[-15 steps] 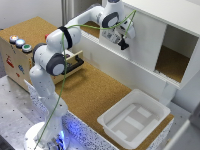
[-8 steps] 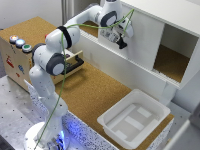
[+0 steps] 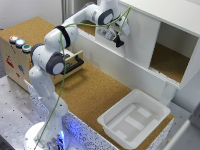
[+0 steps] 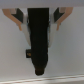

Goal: Push the door to the left side

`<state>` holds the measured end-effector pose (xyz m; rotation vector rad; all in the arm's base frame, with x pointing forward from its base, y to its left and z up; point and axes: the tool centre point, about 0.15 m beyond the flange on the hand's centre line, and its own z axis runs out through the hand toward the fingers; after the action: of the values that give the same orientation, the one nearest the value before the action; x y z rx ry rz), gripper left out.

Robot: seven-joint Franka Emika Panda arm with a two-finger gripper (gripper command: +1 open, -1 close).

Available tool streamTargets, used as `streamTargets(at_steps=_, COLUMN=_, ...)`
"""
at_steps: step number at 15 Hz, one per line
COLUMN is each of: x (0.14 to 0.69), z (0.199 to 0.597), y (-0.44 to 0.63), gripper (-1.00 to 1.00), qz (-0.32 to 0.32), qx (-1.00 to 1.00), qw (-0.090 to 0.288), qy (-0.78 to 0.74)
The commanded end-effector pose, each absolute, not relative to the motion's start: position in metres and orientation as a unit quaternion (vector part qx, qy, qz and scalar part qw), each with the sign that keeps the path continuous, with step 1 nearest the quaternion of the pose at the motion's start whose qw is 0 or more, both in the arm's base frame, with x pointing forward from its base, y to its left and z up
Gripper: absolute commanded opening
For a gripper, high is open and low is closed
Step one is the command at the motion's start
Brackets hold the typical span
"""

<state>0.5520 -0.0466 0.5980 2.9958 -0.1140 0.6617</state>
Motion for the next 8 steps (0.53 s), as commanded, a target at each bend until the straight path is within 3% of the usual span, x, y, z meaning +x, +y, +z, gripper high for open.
streamTargets(at_steps=1, x=0.587, z=0.569, y=0.000, gripper=-1.00, qz=0.229, qx=0.968, qw=0.100, qy=-0.032)
streamTargets(at_steps=8, x=0.594, z=0.568, y=0.028, gripper=-1.00, qz=0.233, qx=0.967, qw=0.101, qy=-0.003)
